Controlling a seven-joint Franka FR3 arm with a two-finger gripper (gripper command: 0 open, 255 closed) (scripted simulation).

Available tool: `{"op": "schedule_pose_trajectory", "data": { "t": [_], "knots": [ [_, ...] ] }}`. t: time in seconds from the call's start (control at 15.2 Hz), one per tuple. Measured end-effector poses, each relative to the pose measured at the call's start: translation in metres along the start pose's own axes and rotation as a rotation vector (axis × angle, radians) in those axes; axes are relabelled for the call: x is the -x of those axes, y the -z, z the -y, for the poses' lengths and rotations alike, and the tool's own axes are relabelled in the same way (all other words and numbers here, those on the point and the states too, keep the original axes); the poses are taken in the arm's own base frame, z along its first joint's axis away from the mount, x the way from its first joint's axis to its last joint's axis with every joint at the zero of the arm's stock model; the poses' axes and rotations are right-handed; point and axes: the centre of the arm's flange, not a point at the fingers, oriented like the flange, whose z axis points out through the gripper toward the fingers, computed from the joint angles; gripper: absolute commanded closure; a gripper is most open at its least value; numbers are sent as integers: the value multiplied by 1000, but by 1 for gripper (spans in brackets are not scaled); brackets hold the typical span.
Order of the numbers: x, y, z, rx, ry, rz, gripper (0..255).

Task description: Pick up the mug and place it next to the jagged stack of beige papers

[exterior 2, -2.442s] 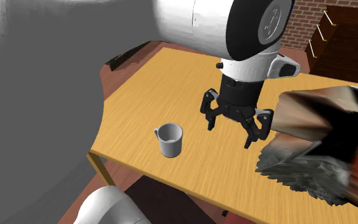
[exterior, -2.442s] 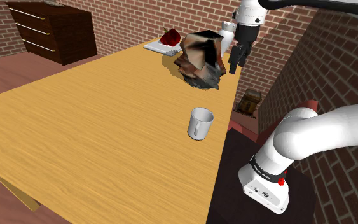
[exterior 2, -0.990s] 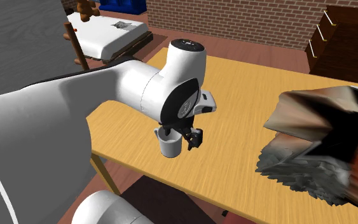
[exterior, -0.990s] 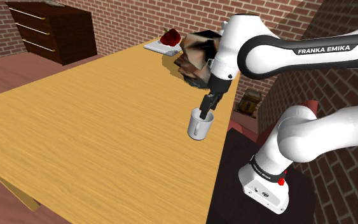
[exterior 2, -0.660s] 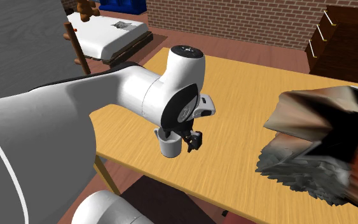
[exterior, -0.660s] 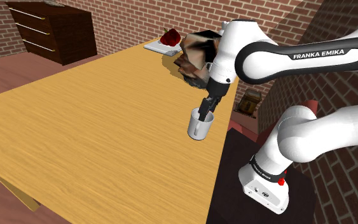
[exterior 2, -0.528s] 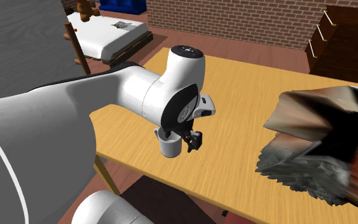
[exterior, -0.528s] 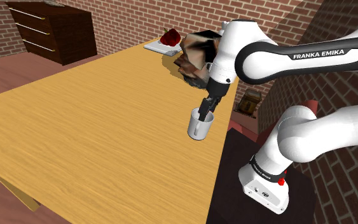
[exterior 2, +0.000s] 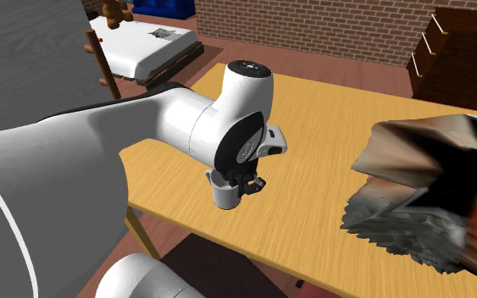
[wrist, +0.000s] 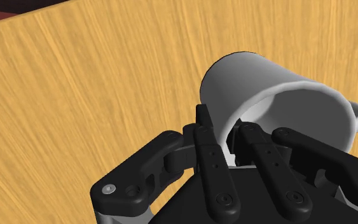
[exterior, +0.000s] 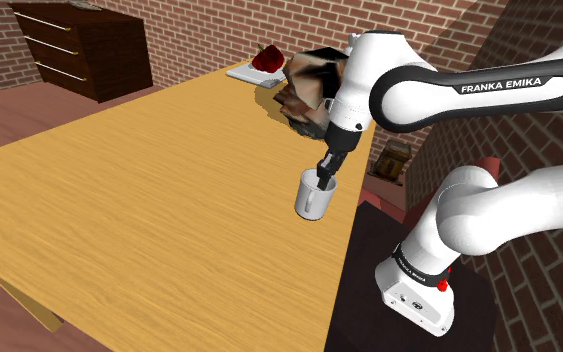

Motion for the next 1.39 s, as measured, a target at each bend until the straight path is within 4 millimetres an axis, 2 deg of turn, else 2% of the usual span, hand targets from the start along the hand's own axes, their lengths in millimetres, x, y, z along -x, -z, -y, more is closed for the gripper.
{"op": "schedule_pose_trajectory", "data": {
  "t": [0.26,0.4,1.39],
  "knots": [
    [0,0,0,0,0,0,255],
    [0,6,1,0,0,0,255],
    [-1,83,6,0,0,0,255]
  ]
}}
